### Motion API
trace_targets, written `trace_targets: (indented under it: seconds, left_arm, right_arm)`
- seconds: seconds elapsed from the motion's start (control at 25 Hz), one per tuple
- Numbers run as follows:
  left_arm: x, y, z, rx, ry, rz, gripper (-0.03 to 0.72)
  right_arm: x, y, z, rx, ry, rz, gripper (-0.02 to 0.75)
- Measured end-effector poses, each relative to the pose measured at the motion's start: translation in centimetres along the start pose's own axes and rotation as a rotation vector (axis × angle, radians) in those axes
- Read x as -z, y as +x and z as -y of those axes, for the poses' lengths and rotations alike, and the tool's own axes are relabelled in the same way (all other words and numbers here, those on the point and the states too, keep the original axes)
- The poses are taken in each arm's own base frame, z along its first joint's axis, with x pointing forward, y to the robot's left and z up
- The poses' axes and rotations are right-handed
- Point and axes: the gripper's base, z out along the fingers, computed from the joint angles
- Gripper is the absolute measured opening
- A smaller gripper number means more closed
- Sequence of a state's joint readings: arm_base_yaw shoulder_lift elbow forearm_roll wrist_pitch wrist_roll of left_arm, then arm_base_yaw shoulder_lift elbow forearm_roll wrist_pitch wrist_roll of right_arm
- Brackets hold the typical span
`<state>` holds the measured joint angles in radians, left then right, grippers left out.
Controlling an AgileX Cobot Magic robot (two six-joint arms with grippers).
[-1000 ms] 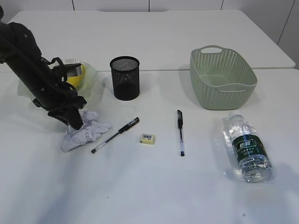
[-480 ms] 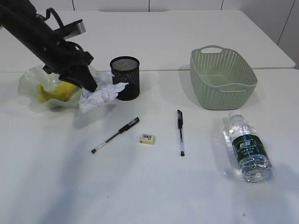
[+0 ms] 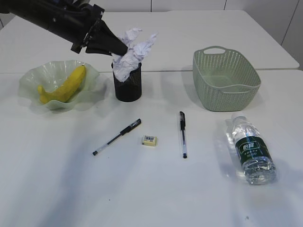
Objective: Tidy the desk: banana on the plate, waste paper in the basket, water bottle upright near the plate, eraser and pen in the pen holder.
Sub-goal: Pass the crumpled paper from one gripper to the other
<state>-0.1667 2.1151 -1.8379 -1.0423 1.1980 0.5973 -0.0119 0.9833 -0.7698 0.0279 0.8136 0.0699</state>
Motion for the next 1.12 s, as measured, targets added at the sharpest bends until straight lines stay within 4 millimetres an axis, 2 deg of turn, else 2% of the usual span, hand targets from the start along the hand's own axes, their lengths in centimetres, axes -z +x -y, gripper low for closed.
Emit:
trace_targets:
  seconds: [0.32,0.64,0.8,1.12]
  left_arm:
    - [0.5,-0.9,2.2,0.018,0.117,0.086,0.000]
    - [-1.9,-0.3,6.8,-0.068,0.179,0.034,0.000]
    - [-2.7,0.1,7.8,-0.088,0.195,0.012,0.000]
    - [-3.1,0.2,8.1,-0.095,0.201,0.003,0.000]
  right_arm:
    - [-0.2,-0.8,-1.1,-0.128,-0.125,0.067,0.465]
    - [-2.9,-1.9,-2.7,-0.237,-0.304,0.019,0.465]
    - [-3.5,-2.6,-3.9,-0.222,-0.449,0.049,0.456]
    - [-4.0,-4.8,-5.5,-0.269,-0.693,0.215,0.415]
